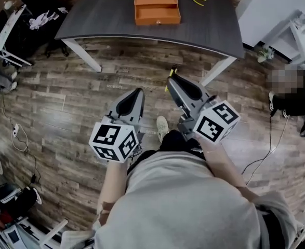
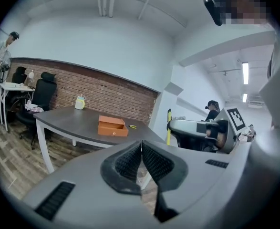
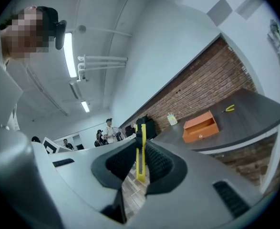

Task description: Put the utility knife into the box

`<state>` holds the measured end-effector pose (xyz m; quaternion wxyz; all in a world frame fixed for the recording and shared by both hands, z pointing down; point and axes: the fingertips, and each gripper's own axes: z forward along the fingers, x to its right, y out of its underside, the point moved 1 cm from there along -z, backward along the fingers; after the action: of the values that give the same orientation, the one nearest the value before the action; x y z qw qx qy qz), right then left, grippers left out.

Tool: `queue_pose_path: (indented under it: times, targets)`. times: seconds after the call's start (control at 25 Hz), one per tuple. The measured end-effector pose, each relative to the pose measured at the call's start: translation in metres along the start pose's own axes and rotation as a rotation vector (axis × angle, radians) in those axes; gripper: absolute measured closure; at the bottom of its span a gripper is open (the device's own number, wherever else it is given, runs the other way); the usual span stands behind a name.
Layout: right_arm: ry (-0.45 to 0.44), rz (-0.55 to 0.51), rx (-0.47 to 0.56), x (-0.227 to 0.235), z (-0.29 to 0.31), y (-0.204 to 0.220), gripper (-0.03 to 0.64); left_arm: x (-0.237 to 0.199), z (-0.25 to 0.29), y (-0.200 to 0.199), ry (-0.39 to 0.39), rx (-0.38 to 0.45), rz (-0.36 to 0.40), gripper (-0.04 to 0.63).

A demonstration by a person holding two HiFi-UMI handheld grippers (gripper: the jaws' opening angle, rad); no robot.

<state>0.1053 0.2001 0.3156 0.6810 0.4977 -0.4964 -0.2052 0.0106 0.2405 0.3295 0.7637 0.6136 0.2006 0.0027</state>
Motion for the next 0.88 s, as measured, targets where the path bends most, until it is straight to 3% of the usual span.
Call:
queue_pose_path:
  times: [0.4,0.88]
  targets:
    - [-0.031,0.003,-0.014,0.065,0.052,-0.041,0.549,-0.03,0.089,-0.032,-0.023,0.025,0.001,0.572]
    - [-0.013,0.036,-0.015,0.097,0.074,-0.059,0.551,-0.045,0.124,-0.045,-0.036,0.007,-0.006,0.572]
